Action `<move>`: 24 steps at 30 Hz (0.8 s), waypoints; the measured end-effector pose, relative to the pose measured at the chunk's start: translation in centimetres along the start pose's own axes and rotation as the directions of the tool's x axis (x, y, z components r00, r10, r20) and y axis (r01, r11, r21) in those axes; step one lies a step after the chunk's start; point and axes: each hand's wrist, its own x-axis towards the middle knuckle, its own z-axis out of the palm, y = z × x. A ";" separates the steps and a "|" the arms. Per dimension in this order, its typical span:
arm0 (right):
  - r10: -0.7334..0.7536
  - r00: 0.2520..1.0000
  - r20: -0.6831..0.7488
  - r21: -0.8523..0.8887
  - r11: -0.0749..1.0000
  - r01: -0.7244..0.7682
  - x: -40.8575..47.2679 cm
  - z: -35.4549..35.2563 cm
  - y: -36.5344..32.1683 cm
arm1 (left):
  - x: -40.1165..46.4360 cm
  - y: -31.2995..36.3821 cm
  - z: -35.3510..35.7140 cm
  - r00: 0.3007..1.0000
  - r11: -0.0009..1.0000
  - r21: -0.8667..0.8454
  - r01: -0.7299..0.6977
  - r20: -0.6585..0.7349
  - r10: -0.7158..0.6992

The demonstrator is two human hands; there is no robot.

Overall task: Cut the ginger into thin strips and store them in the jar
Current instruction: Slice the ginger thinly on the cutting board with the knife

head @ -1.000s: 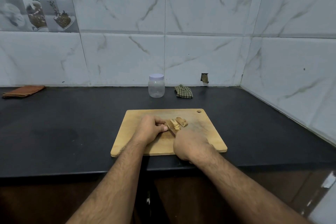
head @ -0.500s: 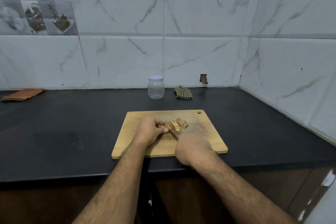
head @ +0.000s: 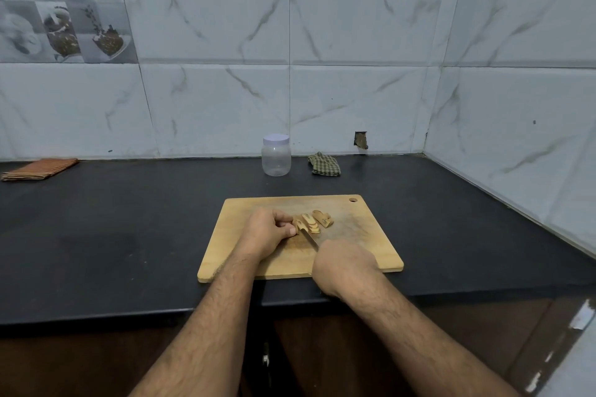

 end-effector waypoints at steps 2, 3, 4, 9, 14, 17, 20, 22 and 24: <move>-0.008 0.999 -0.031 0.019 1.000 0.009 0.3 -0.1 -0.1 | 0.0 0.0 0.0 1.000 1.000 -0.003 -0.002 0.002 0.002; -0.011 0.999 -0.052 0.032 0.999 0.013 0.5 -0.1 -0.1 | -0.1 0.0 0.0 1.000 1.000 -0.012 0.001 -0.002 -0.001; -0.012 0.997 -0.073 0.048 0.999 0.016 0.7 -0.1 -0.2 | 0.0 -0.1 0.1 1.000 1.000 -0.023 0.003 -0.009 -0.003; -0.030 0.995 -0.096 0.018 0.999 0.032 1.8 0.0 -0.9 | -0.1 0.0 0.2 0.999 0.999 -0.044 -0.022 -0.047 0.020; -0.035 0.996 -0.082 -0.017 0.999 0.034 2.4 0.1 -1.7 | 0.2 -0.2 0.3 0.999 0.999 -0.014 -0.033 -0.026 0.033; -0.032 0.997 -0.067 -0.045 0.999 0.029 2.5 0.1 -1.9 | 0.3 -0.3 0.3 0.999 0.999 -0.033 -0.027 -0.019 0.026; -0.037 0.997 -0.061 -0.081 0.996 0.032 2.6 0.1 -2.0 | 0.4 -0.4 0.3 0.999 0.999 -0.032 -0.028 -0.017 0.027; -0.030 0.998 -0.050 -0.078 0.997 0.026 2.7 0.0 -2.1 | 0.4 -0.4 0.3 1.000 1.000 -0.019 -0.024 -0.014 0.023; -0.018 0.999 -0.034 -0.072 0.997 0.016 2.8 0.0 -2.1 | 0.4 -0.3 0.3 1.000 1.000 -0.003 -0.023 -0.017 0.023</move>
